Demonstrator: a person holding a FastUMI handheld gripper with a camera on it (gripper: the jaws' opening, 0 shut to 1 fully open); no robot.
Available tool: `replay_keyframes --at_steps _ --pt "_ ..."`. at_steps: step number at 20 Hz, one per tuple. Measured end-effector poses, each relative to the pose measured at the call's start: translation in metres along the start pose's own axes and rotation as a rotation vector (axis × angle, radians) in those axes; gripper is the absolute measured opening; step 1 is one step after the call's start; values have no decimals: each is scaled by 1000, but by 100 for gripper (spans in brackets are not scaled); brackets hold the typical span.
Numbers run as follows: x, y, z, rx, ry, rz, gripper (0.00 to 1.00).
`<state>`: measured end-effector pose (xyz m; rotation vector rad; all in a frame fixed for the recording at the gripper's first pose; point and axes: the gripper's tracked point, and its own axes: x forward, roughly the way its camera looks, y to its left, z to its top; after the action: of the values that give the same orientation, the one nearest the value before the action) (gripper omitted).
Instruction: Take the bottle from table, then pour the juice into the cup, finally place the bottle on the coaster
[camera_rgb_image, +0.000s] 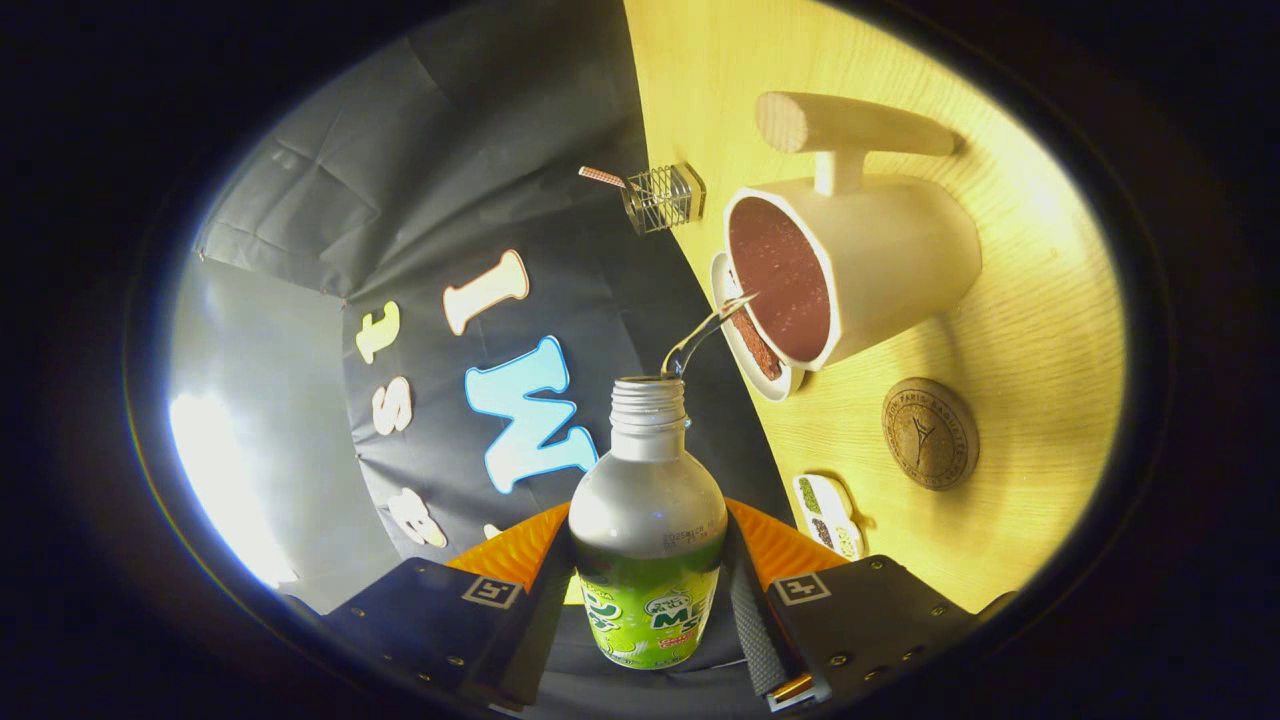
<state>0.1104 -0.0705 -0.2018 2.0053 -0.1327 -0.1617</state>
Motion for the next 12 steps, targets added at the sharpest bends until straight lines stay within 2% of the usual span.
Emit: replay_keyframes --at_steps 12 --pt "2 2 8 23 -16 -1 76"
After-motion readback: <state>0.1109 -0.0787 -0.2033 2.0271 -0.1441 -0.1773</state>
